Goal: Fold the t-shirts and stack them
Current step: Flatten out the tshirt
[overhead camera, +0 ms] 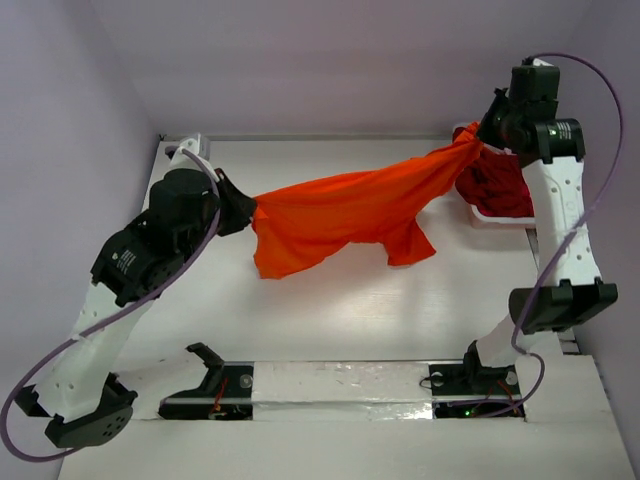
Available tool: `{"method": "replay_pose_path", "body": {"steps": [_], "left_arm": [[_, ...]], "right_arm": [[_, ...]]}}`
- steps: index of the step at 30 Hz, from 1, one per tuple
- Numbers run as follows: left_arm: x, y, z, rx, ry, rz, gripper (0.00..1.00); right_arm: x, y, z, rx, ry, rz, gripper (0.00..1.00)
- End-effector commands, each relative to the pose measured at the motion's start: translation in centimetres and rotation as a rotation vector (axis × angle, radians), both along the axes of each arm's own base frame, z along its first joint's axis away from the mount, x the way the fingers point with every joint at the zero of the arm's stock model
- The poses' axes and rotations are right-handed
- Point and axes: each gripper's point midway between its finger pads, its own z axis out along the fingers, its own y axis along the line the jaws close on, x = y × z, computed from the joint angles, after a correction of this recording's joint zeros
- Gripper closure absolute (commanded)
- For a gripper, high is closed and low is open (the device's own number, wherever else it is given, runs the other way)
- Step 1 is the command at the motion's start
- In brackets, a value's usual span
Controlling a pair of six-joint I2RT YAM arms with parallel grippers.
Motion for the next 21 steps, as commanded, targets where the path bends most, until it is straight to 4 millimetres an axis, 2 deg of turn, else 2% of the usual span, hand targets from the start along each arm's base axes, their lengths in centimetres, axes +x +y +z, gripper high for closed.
{"method": "replay_pose_path", "body": {"steps": [1, 2, 3, 6, 9, 12, 13, 14, 16, 17, 18, 21], "left_arm": [[0.1, 1.7, 3.0, 0.002, -0.073, 0.059, 1.00], [0.1, 1.9, 3.3, 0.007, -0.080, 0.068, 1.00], [0.0, 2.2, 3.4, 0.013, -0.083, 0.073, 1.00], [-0.2, 3.0, 4.0, 0.026, -0.100, 0.099, 1.00], [-0.5, 3.7, 4.1, 0.024, -0.103, 0.123, 1.00], [-0.8, 4.2, 3.7, 0.003, -0.105, 0.148, 1.00], [-1.0, 4.4, 3.5, -0.004, -0.106, 0.153, 1.00], [-1.1, 4.7, 3.6, -0.012, -0.112, 0.166, 1.00], [-1.5, 5.3, 3.8, -0.016, -0.125, 0.181, 1.00], [-1.7, 5.6, 4.0, -0.019, -0.134, 0.188, 1.00], [-1.8, 5.8, 4.3, -0.019, -0.145, 0.190, 1.00], [-2.8, 6.8, 5.3, -0.041, -0.173, 0.203, 1.00]], "right_arm": [[-2.3, -0.6, 5.1, 0.000, -0.167, -0.026, 1.00], [-3.5, -0.6, 6.2, 0.005, -0.195, -0.023, 1.00], [-4.0, -0.6, 6.0, 0.004, -0.190, -0.022, 1.00], [-6.3, -0.7, 7.5, 0.014, -0.237, -0.024, 1.00], [-7.8, -0.2, 7.6, 0.041, -0.236, -0.008, 1.00], [-9.7, 1.1, 7.7, 0.098, -0.254, 0.048, 1.00], [-11.0, 1.5, 8.2, 0.114, -0.277, 0.069, 1.00], [-11.5, 1.6, 7.3, 0.117, -0.258, 0.072, 1.00], [-12.7, 1.6, 7.0, 0.112, -0.264, 0.081, 1.00], [-14.1, 1.5, 7.6, 0.110, -0.295, 0.085, 1.00], [-14.5, 1.5, 6.7, 0.108, -0.285, 0.086, 1.00], [-17.2, 1.9, 6.7, 0.118, -0.322, 0.113, 1.00]]}}
